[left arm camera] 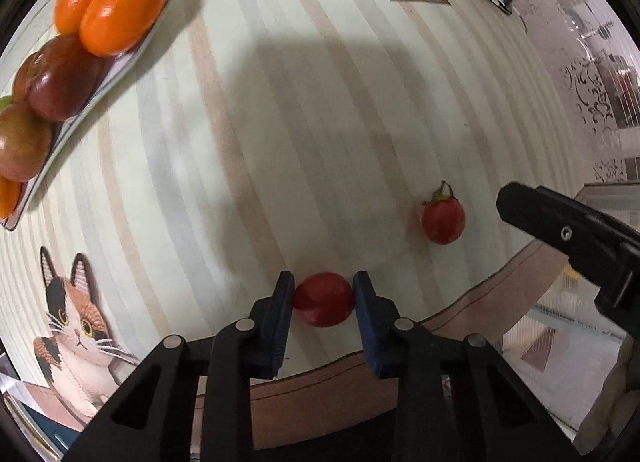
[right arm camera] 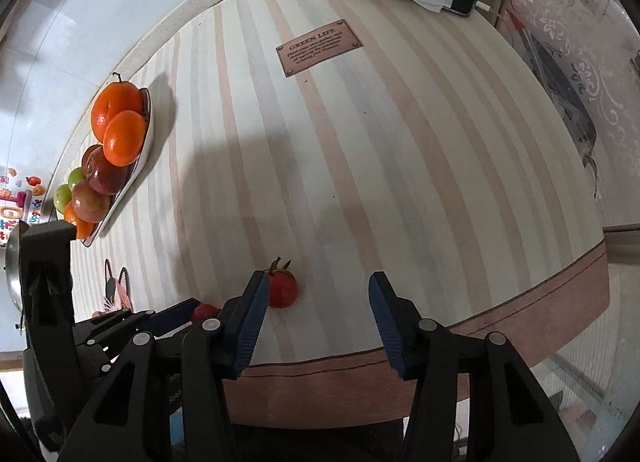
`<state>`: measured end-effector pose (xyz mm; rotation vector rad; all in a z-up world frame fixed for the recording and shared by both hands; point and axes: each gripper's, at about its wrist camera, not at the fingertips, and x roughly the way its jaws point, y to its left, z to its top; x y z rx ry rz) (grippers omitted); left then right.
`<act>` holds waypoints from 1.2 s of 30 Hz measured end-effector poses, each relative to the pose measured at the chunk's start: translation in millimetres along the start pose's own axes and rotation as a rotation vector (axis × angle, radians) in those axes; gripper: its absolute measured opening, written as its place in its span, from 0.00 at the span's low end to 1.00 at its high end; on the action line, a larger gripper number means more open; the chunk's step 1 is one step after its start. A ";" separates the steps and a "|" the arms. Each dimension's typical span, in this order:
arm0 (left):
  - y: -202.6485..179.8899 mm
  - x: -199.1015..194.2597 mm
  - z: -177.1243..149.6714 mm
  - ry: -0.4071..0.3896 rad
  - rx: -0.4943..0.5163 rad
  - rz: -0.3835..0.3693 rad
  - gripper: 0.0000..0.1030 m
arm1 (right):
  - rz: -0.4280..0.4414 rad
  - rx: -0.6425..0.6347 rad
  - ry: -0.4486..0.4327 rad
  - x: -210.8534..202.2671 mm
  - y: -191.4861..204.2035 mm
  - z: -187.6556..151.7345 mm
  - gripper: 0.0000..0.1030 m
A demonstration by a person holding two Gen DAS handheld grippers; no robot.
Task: Organize fruits
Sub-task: 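Grasp a cherry tomato with the left tool while the right tool grasps the other, then lower both cherry tomatoes onto the plate edge while both tools open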
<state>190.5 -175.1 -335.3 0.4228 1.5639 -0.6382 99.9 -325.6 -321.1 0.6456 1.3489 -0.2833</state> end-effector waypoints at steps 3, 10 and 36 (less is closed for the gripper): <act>16.9 -9.4 -0.5 -0.025 -0.035 0.010 0.27 | 0.008 -0.022 0.009 3.3 8.0 -0.6 0.53; 72.7 -20.2 7.4 -0.034 -0.161 0.004 0.27 | 0.007 -0.066 0.070 30.9 24.3 -4.5 0.49; 192.1 -127.9 -25.6 -0.258 -0.427 -0.058 0.27 | 0.163 -0.398 -0.040 6.8 183.5 33.7 0.27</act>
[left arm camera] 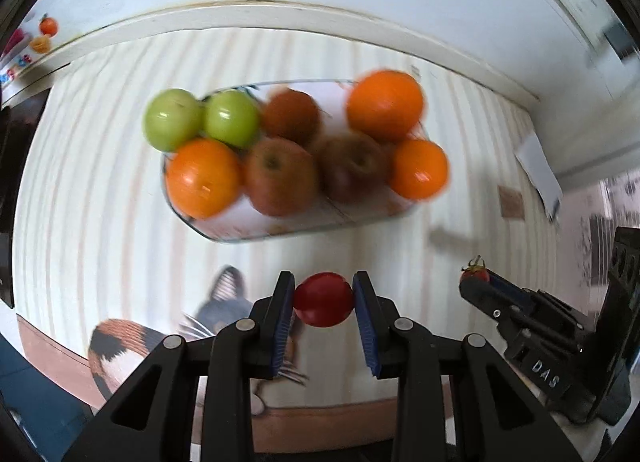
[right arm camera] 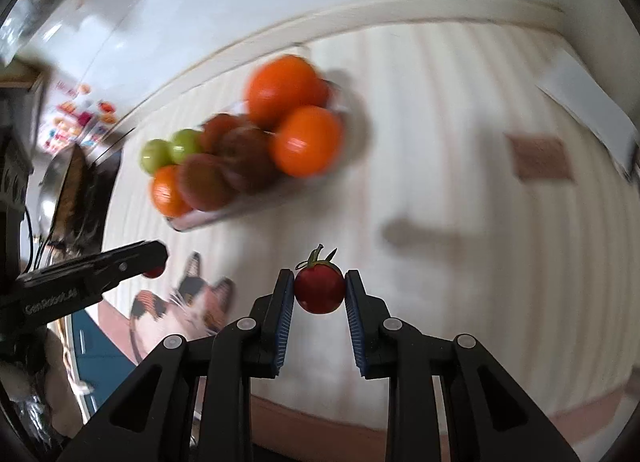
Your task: Organize fruits
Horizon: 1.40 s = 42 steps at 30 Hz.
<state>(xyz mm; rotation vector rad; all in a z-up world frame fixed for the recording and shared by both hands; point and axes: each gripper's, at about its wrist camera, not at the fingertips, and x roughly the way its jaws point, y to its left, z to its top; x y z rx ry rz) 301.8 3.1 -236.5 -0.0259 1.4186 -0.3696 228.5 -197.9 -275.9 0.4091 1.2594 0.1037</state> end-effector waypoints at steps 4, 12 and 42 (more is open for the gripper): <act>18.1 10.4 17.8 -0.002 -0.042 0.027 0.27 | 0.008 -0.074 -0.008 24.6 28.3 23.2 0.27; 29.7 41.7 36.6 0.022 -0.047 0.081 0.27 | -0.014 -0.100 0.022 77.8 45.2 46.0 0.27; 45.5 6.5 12.2 -0.095 -0.132 0.194 0.92 | -0.122 -0.101 -0.088 17.0 41.4 43.5 0.93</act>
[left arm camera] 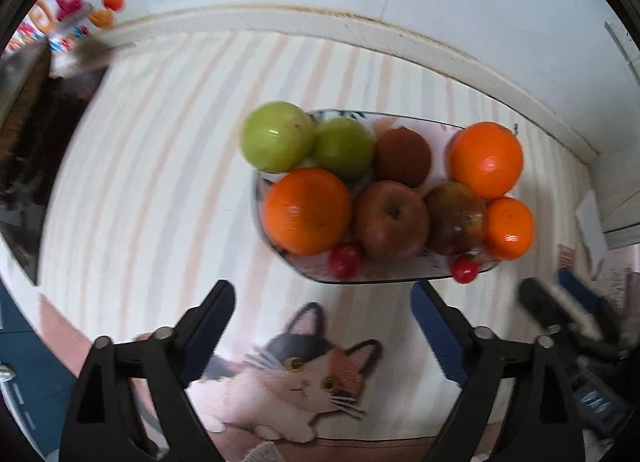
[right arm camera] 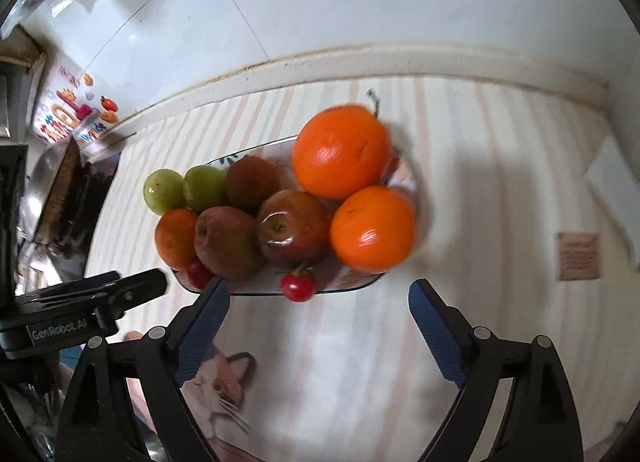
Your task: Organize fruits
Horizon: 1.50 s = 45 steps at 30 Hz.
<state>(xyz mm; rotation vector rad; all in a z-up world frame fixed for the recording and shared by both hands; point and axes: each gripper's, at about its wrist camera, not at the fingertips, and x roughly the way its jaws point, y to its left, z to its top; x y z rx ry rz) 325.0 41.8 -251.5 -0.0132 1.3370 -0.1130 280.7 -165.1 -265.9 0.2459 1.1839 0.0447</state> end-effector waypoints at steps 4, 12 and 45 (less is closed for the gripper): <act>4.4 -13.5 -10.3 -0.036 -0.016 0.020 0.94 | -0.056 -0.058 -0.013 -14.5 4.1 4.7 0.93; 0.1 -32.9 -15.4 -0.076 -0.062 0.046 0.94 | -0.077 -0.128 -0.031 -34.2 6.6 9.8 0.96; -26.1 -249.1 -179.8 -0.461 0.006 0.032 0.94 | -0.092 -0.122 -0.380 -303.8 41.6 -136.7 0.98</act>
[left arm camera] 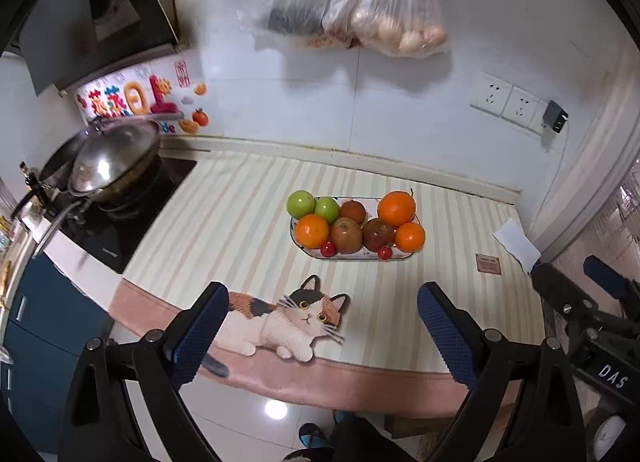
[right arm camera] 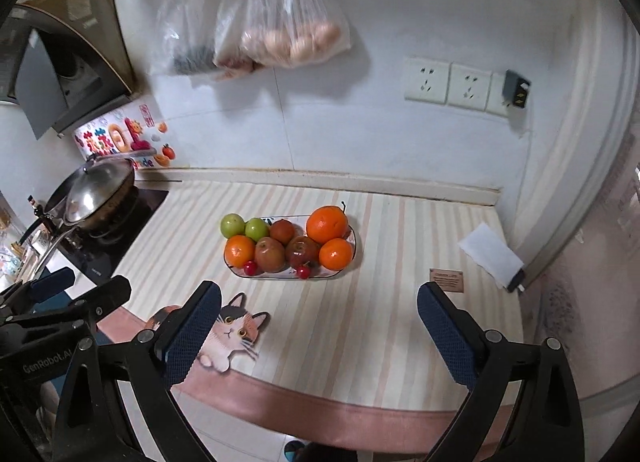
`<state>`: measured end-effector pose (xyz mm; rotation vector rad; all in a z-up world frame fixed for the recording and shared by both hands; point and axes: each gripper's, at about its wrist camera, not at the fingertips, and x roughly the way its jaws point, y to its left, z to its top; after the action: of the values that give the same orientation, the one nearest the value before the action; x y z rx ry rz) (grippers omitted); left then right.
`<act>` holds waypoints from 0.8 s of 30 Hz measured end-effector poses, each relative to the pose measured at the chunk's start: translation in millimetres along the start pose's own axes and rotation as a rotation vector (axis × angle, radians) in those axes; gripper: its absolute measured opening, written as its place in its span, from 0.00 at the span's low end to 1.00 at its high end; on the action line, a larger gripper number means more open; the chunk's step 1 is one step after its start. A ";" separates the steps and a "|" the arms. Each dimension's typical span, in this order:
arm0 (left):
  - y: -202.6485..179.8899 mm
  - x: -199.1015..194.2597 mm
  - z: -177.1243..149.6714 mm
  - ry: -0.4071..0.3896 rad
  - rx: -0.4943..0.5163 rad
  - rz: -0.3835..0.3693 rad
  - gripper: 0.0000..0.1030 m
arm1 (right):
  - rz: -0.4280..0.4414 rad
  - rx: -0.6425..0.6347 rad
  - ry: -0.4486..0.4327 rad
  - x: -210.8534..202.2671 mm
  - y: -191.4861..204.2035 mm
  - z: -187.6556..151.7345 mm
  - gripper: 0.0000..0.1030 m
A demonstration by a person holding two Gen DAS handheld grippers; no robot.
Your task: Organize fruits
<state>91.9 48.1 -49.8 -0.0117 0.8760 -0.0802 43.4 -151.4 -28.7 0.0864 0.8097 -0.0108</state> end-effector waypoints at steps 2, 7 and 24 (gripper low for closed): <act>-0.6 -14.5 -5.8 -0.010 0.002 0.000 0.94 | 0.010 0.008 -0.009 -16.9 -1.5 -5.1 0.98; -3.9 -39.9 -15.8 -0.046 0.004 0.017 0.94 | 0.034 0.008 -0.037 -48.6 -6.7 -10.4 0.98; -16.9 -40.8 -19.2 -0.050 -0.063 0.059 0.94 | 0.077 -0.045 -0.026 -44.0 -24.4 -6.1 0.98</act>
<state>50.1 34.8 -30.1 -0.0463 0.8279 0.0032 7.6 -176.3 -2.9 0.0748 0.7799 0.0793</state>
